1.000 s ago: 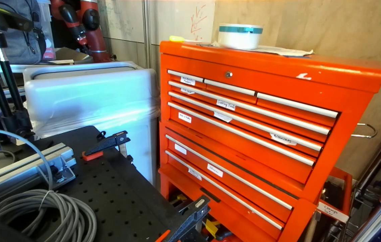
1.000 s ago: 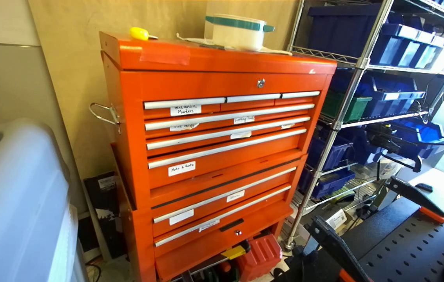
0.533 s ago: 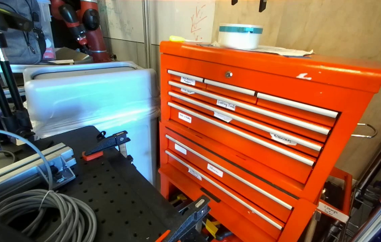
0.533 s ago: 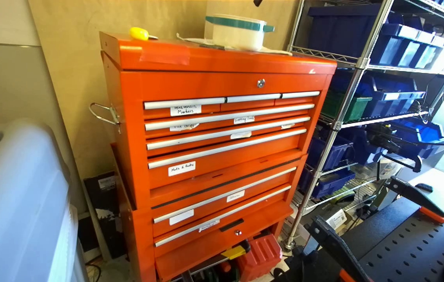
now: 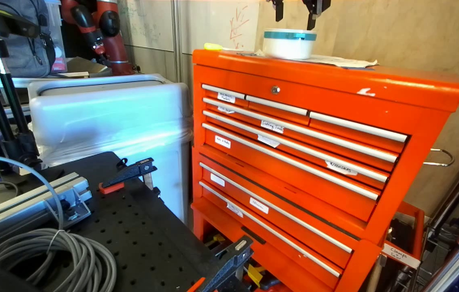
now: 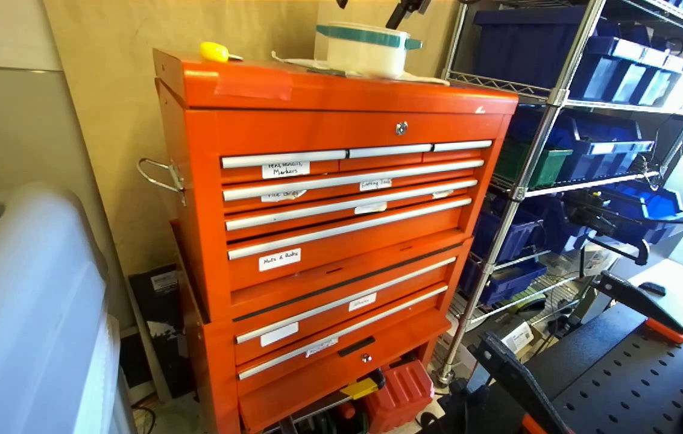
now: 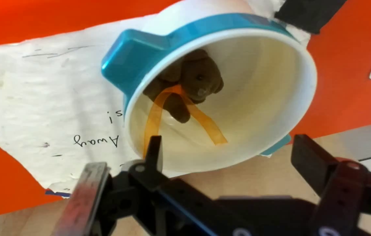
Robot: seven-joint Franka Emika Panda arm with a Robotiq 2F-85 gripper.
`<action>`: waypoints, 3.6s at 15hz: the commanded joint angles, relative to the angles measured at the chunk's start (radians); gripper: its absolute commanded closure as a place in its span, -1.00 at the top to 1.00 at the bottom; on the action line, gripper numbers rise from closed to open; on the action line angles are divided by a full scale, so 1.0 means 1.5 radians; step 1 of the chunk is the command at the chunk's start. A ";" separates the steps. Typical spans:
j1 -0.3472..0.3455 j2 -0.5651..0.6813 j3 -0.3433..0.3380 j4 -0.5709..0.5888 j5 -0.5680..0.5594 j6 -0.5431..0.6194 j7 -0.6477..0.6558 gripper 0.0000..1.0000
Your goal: Remove the teddy bear from the pot
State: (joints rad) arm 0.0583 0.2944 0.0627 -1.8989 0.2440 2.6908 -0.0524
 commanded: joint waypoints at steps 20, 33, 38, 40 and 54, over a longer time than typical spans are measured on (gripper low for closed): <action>0.014 0.044 -0.019 0.047 -0.140 -0.097 0.088 -1.00; 0.009 0.020 -0.004 0.103 -0.153 -0.146 0.050 -0.96; -0.025 -0.001 0.017 0.139 -0.049 -0.151 0.020 -0.96; -0.037 -0.012 0.009 0.144 -0.024 -0.139 0.007 -0.96; -0.088 0.063 -0.154 0.047 -0.211 0.021 0.090 -0.96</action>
State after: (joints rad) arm -0.0779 0.3570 -0.1421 -1.8181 -0.0278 2.6773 0.0279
